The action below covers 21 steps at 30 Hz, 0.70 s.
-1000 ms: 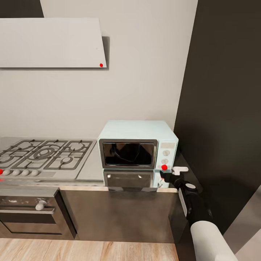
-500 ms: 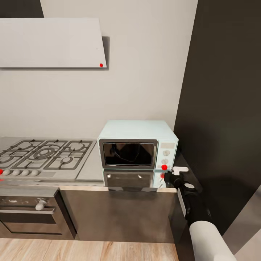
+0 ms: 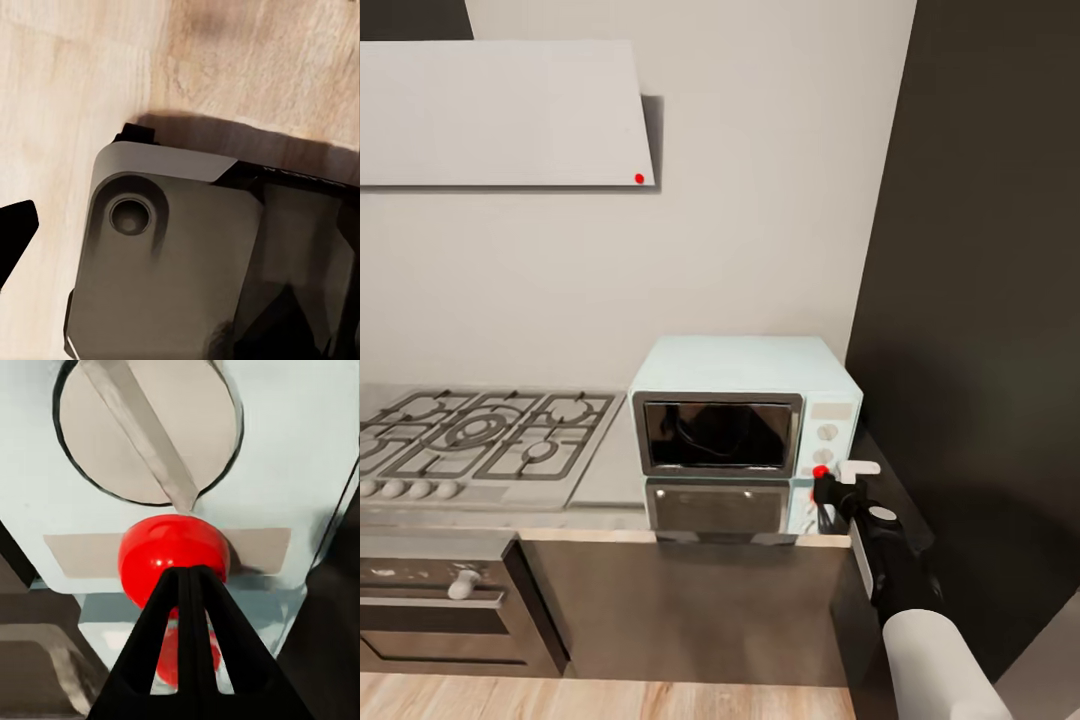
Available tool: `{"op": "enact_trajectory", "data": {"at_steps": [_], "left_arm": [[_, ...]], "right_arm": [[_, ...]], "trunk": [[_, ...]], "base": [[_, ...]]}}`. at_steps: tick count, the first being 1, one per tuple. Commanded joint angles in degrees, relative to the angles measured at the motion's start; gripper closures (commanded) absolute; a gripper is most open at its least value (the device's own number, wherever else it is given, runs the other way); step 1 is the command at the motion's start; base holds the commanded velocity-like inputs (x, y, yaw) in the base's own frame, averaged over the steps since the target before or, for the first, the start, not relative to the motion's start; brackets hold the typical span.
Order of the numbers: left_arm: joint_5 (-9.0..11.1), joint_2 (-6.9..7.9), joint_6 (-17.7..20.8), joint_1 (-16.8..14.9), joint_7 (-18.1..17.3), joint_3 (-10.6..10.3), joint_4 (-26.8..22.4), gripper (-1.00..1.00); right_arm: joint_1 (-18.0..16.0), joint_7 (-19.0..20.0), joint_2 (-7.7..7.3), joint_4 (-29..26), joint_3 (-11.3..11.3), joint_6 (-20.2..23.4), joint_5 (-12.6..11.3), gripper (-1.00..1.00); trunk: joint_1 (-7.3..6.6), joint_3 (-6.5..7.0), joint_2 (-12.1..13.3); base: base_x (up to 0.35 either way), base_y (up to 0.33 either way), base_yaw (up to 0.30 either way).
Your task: In the kitchen, take the popcorn bag from the countertop, put it into the microwave, and heat it until the popcorn is cooked so the cooked popcorn ends up inside the bag.
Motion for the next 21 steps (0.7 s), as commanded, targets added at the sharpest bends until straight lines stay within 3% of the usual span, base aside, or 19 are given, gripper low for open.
{"op": "enact_trajectory", "data": {"at_steps": [1, 10, 21], "left_arm": [[0.57, 0.03, -0.07, -0.04, -0.09, -0.48, 0.04, -1.0], [0.57, -0.04, -0.07, -0.04, -0.07, -0.44, 0.07, -1.0], [0.6, -0.2, -0.07, -0.04, 0.14, -0.41, 0.11, -1.0]], "right_arm": [[-0.07, 0.54, 0.07, -0.12, -0.33, 0.22, 0.6, 1.0], [-0.06, 0.56, 0.05, -0.12, -0.33, 0.21, 0.6, 1.0], [-0.08, 0.73, -0.26, -0.27, -0.33, 0.99, 1.21, 1.0]], "trunk": [[0.02, -0.07, -0.04], [0.02, -0.07, -0.04], [0.02, -0.07, -0.04]], "base": [[0.174, 0.0, 0.0], [0.118, 0.0, 0.0], [-0.304, 0.0, 0.0]]}}
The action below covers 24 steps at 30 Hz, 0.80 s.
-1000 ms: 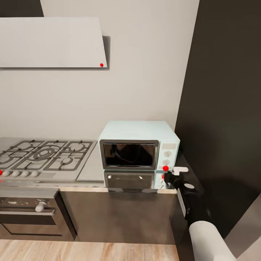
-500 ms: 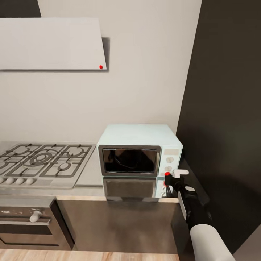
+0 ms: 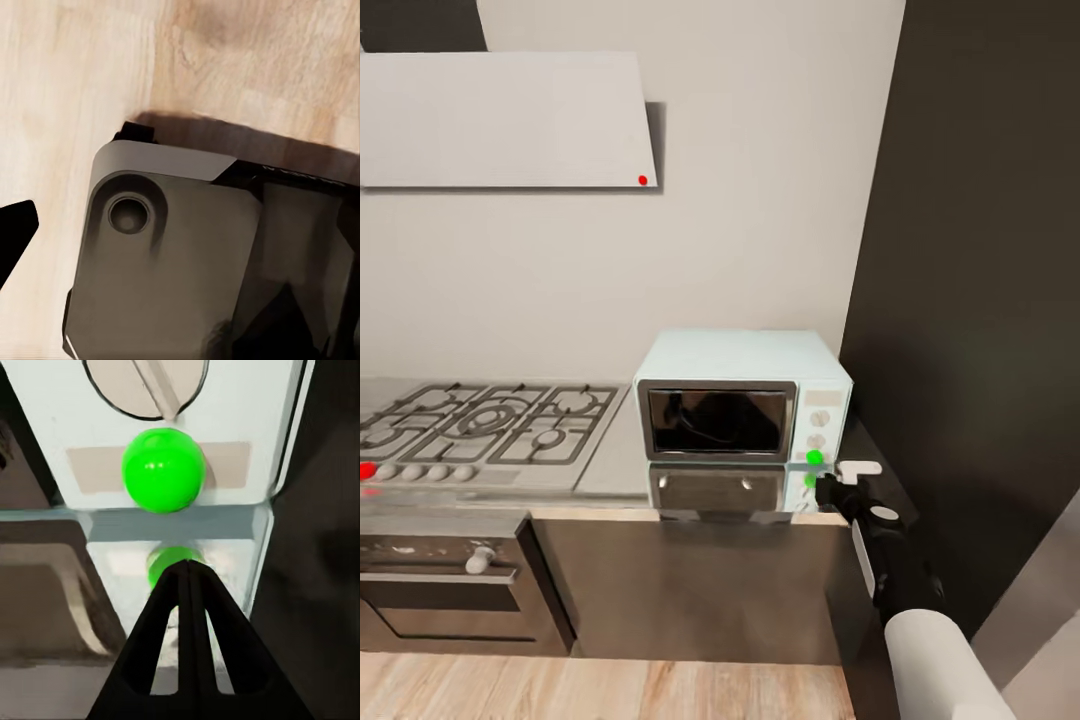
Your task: In the kitchen, take the popcorn bag from the countertop, put it into the microwave, and heat it until the popcorn is cooked so the cooked popcorn ends up inside the bag.
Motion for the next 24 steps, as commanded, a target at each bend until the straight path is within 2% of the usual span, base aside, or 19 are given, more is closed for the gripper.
{"op": "enact_trajectory", "data": {"at_steps": [1, 5, 7, 8, 11, 12, 13, 14, 15, 16, 18, 19, 20, 22, 24], "left_arm": [[0.56, 0.0, -0.07, -0.04, -0.07, -0.48, 0.04, -1.0], [0.54, 0.0, -0.07, -0.04, -0.11, -0.48, 0.04, -1.0], [0.52, 0.0, -0.07, -0.04, -0.13, -0.48, 0.02, -1.0], [0.52, 0.0, -0.07, -0.04, -0.13, -0.48, 0.03, -1.0], [0.52, -0.03, -0.07, -0.04, -0.13, -0.48, 0.02, -1.0], [0.52, -0.01, -0.07, -0.04, -0.13, -0.48, 0.03, -1.0], [0.52, -0.01, -0.07, -0.04, -0.13, -0.48, 0.03, -1.0], [0.52, 0.0, -0.07, -0.04, -0.13, -0.48, 0.01, -1.0], [0.52, 0.0, -0.07, -0.04, -0.13, -0.48, 0.0, -1.0], [0.52, 0.0, -0.07, -0.04, -0.14, -0.48, -0.01, -1.0], [0.47, 0.0, -0.1, -0.04, -0.2, -0.48, 0.01, -1.0], [0.44, 0.0, -0.13, -0.04, -0.21, -0.48, -0.02, -1.0], [0.45, 0.01, -0.15, -0.04, -0.22, -0.48, 0.0, -1.0], [0.51, 0.07, -0.15, -0.04, -0.22, -0.54, 0.02, -1.0], [0.53, 0.15, -0.15, -0.04, -0.22, -0.56, 0.03, -1.0]], "right_arm": [[-0.05, 0.56, 0.08, -0.28, -0.33, 0.24, 0.61, 1.0], [-0.06, 0.59, 0.22, -1.2, -0.14, 0.99, 0.85, 1.0], [-0.03, 0.65, 0.38, -4.36, 0.0, 7.25, 0.86, 1.0], [0.01, 0.65, 0.45, -5.56, 0.02, 12.09, 0.76, 1.0], [0.16, 0.73, -0.01, -4.92, -0.22, 14.9, 0.6, 1.0], [1.96, 0.67, -0.1, -2.59, -0.25, 14.98, 0.37, 1.0], [4.66, 0.38, -0.21, 2.41, -0.32, 14.69, 0.39, 1.0], [5.81, 0.13, -1.18, 8.81, -0.36, 13.1, 0.43, 1.0], [6.28, 0.03, -3.26, 16.78, -0.34, 8.93, 0.45, 1.0], [6.48, -0.14, -4.62, 25.11, -0.33, 3.7, 0.46, 1.0], [6.59, -1.65, -6.36, 40.38, -0.28, -5.63, 0.45, 1.0], [6.81, -2.65, -7.99, 49.1, -0.11, -12.77, 0.39, 1.0], [9.46, -3.04, -8.49, 50.91, -0.08, -15.28, 0.27, 1.0], [17.49, -3.32, -8.77, 51.94, -0.17, -17.3, 0.12, 1.0], [22.99, -3.4, -8.82, 52.12, -0.09, -19.55, 0.03, 1.0]], "trunk": [[-0.03, -0.07, -0.06], [-0.03, -0.07, -0.06], [-0.03, -0.07, -0.06], [-0.03, -0.07, -0.06], [-0.03, -0.07, -0.06], [-0.03, -0.07, -0.06], [-0.03, -0.07, -0.06], [-0.03, -0.07, -0.06], [-0.03, -0.07, -0.06], [-0.03, -0.07, -0.06], [-0.03, -0.07, -0.06], [-0.03, -0.07, -0.06], [-0.03, -0.07, -0.06], [-0.03, -0.07, -0.06], [-0.03, -0.07, -0.06]], "base": [[-0.339, 0.0, 0.0], [-0.339, 0.0, 0.0], [-0.339, 0.0, 0.0], [-0.339, 0.0, 0.0], [-0.338, 0.0, 0.0], [-0.336, 0.0, 0.0], [-0.308, 0.0, 0.0], [-0.284, 0.0, 0.0], [-0.265, 0.0, 0.0], [-0.242, 0.0, 0.0], [-0.181, 0.0, 0.0], [-0.045, 0.0, 0.0], [-0.019, 0.0, 0.0], [-0.005, 0.0, 0.0], [-0.001, 0.0, 0.0]]}}
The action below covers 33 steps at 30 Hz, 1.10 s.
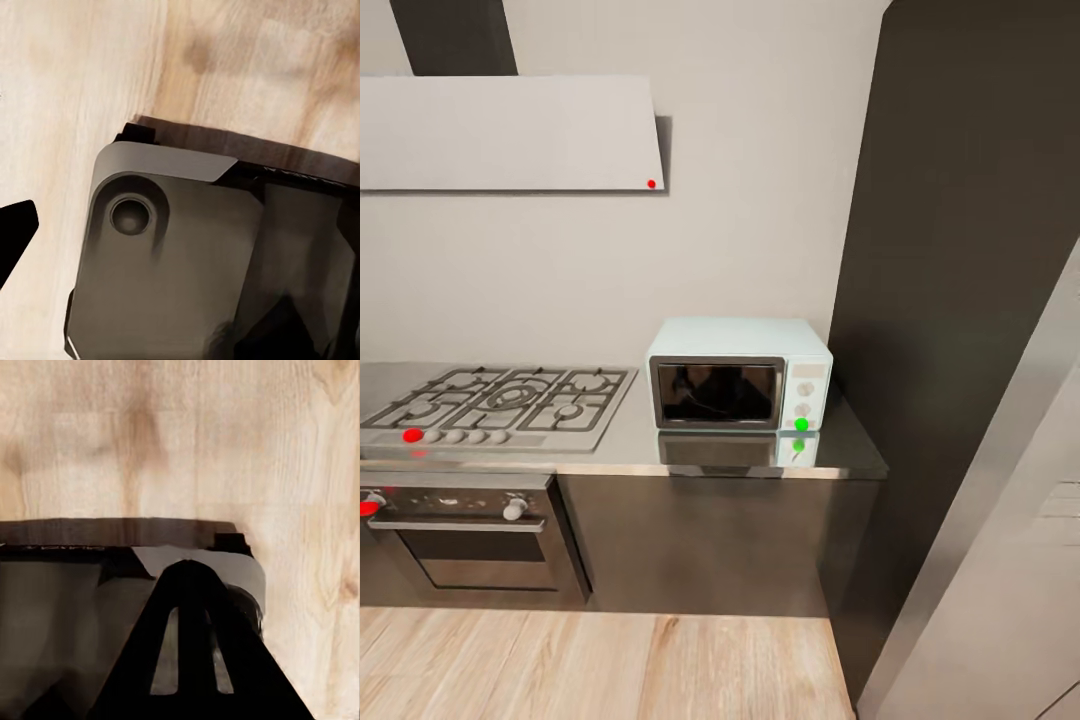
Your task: In the kitchen, take the popcorn bag from the countertop, put it into the microwave, and heat it until the popcorn is cooked so the cooked popcorn ends up inside the bag.
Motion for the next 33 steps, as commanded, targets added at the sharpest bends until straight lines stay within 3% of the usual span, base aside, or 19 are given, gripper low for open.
{"op": "enact_trajectory", "data": {"at_steps": [1, 4, 11, 12, 15, 17, 18, 19, 21, 22, 29, 30, 32, 33], "left_arm": [[0.6, 0.02, -0.08, -0.05, -0.08, -0.49, 0.09, -1.0], [0.59, 0.06, -0.08, -0.05, 0.0, -0.52, 0.22, -1.0], [0.7, 0.49, 0.07, -0.05, 0.0, -0.67, 0.27, -1.0], [0.73, 0.84, 0.09, -0.05, 0.04, -0.65, 0.3, -1.0], [0.77, 1.86, 0.1, -0.05, 0.07, -0.64, 0.37, -1.0], [0.86, 4.39, 0.1, -0.05, 0.08, -0.61, 0.48, -1.0], [0.85, 4.82, 0.1, -0.05, 0.14, -0.52, 0.44, -1.0], [0.79, 4.38, 0.1, -0.05, 0.16, -0.45, 0.34, -1.0], [0.43, 2.32, 0.04, -0.05, 0.17, -0.53, 0.26, -1.0], [0.38, 1.91, -0.01, -0.05, 0.17, -0.61, 0.25, -1.0], [-0.15, 1.88, -0.05, -0.05, 0.16, -0.84, -0.09, -1.0], [-0.15, 1.86, -0.01, -0.05, 0.17, -0.79, -0.05, -1.0], [-0.15, 1.85, -0.06, -0.05, 0.15, -0.86, -0.05, -1.0], [-0.15, 1.9, -0.07, -0.05, 0.16, -0.95, -0.09, -1.0]], "right_arm": [[1.72, -0.02, -0.04, 0.16, -0.53, -1.25, 0.48, 1.0], [5.76, -1.03, 0.04, 0.2, -0.6, -2.4, 0.45, 1.0], [6.26, -3.65, 0.02, 0.27, -0.67, -2.84, 0.34, 1.0], [6.36, -3.66, -0.34, 0.27, -0.68, -3.29, 0.34, 1.0], [6.43, -3.66, -3.92, 0.27, -0.78, -4.28, 0.14, 1.0], [6.43, -3.66, -5.38, 0.2, -1.17, -4.34, -0.42, 1.0], [6.43, -3.76, -5.01, 0.19, -1.23, -4.16, -0.83, 1.0], [6.43, -4.88, -3.39, 0.17, -0.92, -3.98, -0.77, 1.0], [6.43, -7.99, 1.4, 0.11, 0.73, -3.82, 0.5, 1.0], [6.43, -8.65, 2.35, 0.1, 1.54, -3.86, 1.23, 1.0], [6.43, -9.53, 2.68, 0.18, 1.51, -4.11, 0.81, 1.0], [6.43, -9.88, 1.59, 0.18, 0.85, -4.18, -0.47, 1.0], [6.43, -10.12, -2.24, 0.2, -0.47, -4.39, -7.06, 1.0], [6.43, -10.15, -2.78, 0.19, -0.64, -4.45, -9.01, 1.0]], "trunk": [[0.0, -0.06, -0.04], [0.0, -0.06, -0.04], [0.0, -0.06, -0.04], [0.0, -0.06, -0.04], [0.0, -0.06, -0.04], [0.0, -0.06, -0.04], [0.0, -0.06, -0.04], [0.0, -0.06, -0.04], [0.0, -0.06, -0.04], [0.0, -0.06, -0.04], [0.0, -0.06, -0.04], [0.0, -0.06, -0.04], [0.0, -0.06, -0.04], [0.0, -0.06, -0.04]], "base": [[0.0, 0.0, 0.0], [0.0, 0.0, 0.0], [0.0, 0.0, 0.0], [0.0, 0.0, 0.0], [0.0, 0.0, 0.0], [0.0, 0.0, 0.0], [0.0, 0.0, 0.0], [0.0, 0.0, 0.0], [0.0, 0.0, 0.0], [0.0, 0.0, 0.0], [0.0, 0.0, 0.0], [0.0, 0.0, 0.0], [0.0, 0.0, 0.0], [0.0, 0.0, 0.0]]}}
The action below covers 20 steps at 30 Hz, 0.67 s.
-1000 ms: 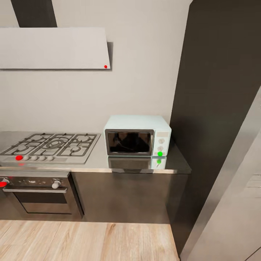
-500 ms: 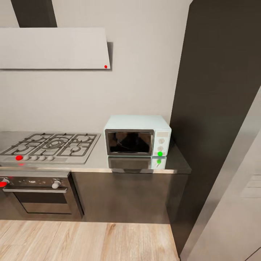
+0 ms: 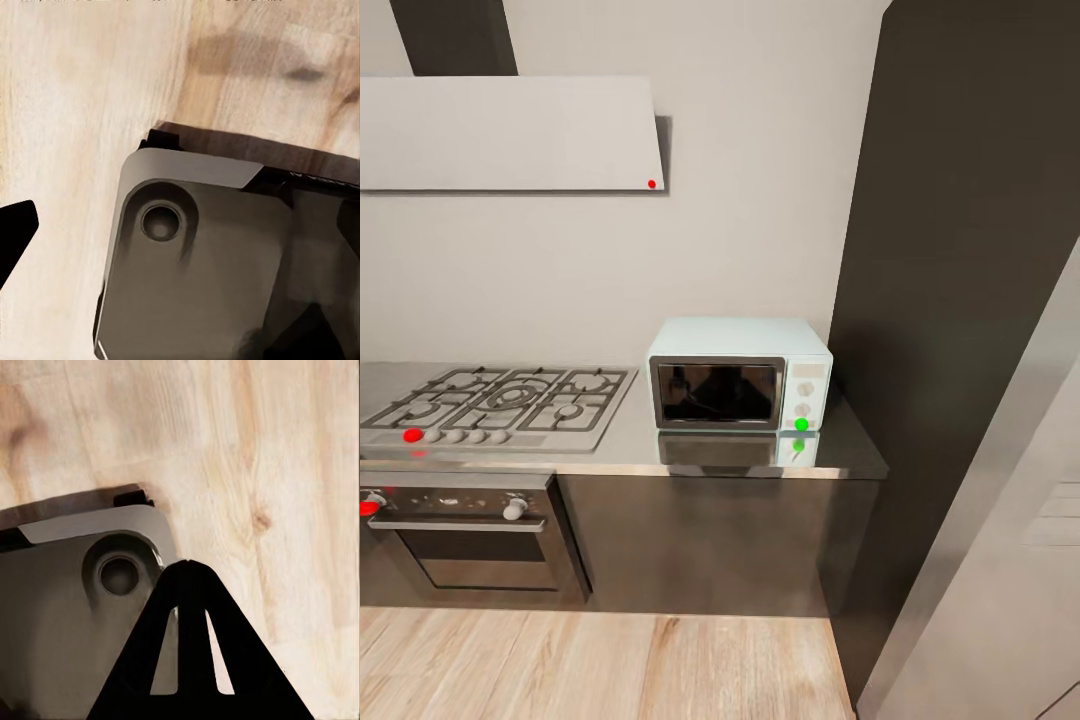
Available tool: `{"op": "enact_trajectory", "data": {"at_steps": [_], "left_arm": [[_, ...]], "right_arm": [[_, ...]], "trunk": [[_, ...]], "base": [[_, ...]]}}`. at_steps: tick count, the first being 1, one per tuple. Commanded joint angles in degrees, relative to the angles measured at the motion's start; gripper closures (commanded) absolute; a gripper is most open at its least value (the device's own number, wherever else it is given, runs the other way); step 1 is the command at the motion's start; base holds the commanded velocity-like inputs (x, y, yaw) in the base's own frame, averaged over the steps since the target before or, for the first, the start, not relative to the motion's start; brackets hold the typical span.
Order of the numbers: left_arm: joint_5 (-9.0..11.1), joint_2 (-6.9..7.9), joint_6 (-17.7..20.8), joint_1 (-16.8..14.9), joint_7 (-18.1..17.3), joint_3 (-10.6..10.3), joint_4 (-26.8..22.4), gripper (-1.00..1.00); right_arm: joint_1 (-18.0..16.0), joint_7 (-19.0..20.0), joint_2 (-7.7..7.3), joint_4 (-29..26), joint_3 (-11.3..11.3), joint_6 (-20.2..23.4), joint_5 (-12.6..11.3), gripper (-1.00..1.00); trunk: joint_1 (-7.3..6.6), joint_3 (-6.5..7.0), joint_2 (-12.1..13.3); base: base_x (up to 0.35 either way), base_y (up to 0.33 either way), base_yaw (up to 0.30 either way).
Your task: In the kitchen, take the popcorn bag from the countertop, put it into the microwave, and heat it until the popcorn is cooked so the cooked popcorn ends up inside the bag.
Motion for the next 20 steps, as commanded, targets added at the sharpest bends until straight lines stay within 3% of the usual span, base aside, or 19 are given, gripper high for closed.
{"op": "enact_trajectory", "data": {"at_steps": [1, 5, 6, 7, 13, 16, 20], "left_arm": [[0.51, 0.03, -0.08, -0.03, -0.07, -0.52, -0.01, -1.0], [0.42, 0.08, -0.08, -0.03, -0.07, -0.56, -0.02, -1.0], [0.43, 0.23, -0.04, -0.03, -0.08, -0.47, -0.02, -1.0], [0.42, 0.23, -0.04, -0.03, -0.09, -0.47, -0.02, -1.0], [0.42, 0.23, -0.05, -0.03, -0.05, -0.47, -0.02, -1.0], [0.42, 0.23, -0.02, -0.03, -0.07, -0.47, -0.02, -1.0], [0.42, 0.23, -0.04, -0.03, -0.05, -0.47, -0.02, -1.0]], "right_arm": [[-0.07, -0.21, -0.03, 0.17, -0.35, -0.36, 0.0, 1.0], [-0.07, -0.19, 0.83, 0.17, 0.04, -0.15, -0.11, 1.0], [-0.07, -1.71, 1.5, -0.43, -15.69, -0.17, 19.81, 1.0], [-0.07, -1.73, 5.14, 0.16, -5.32, 0.15, 35.72, 1.0], [-0.07, -1.86, 5.04, 0.12, -5.65, 0.0, 35.31, 1.0], [-0.07, -1.89, 3.72, -0.22, -12.36, -0.1, 25.41, 1.0], [-0.07, -1.81, 3.31, -0.27, -13.36, -0.06, 23.84, 1.0]], "trunk": [[0.0, -0.07, -0.05], [0.0, -0.07, -0.05], [0.0, -0.07, -0.05], [0.0, -0.07, -0.05], [0.0, -0.07, -0.05], [0.0, -0.07, -0.05], [0.0, -0.07, -0.05]], "base": [[0.0, 0.0, 0.0], [0.0, 0.0, 0.0], [0.0, 0.0, 0.0], [0.0, 0.0, 0.0], [0.0, 0.0, 0.0], [0.0, 0.0, 0.0], [0.0, 0.0, 0.0]]}}
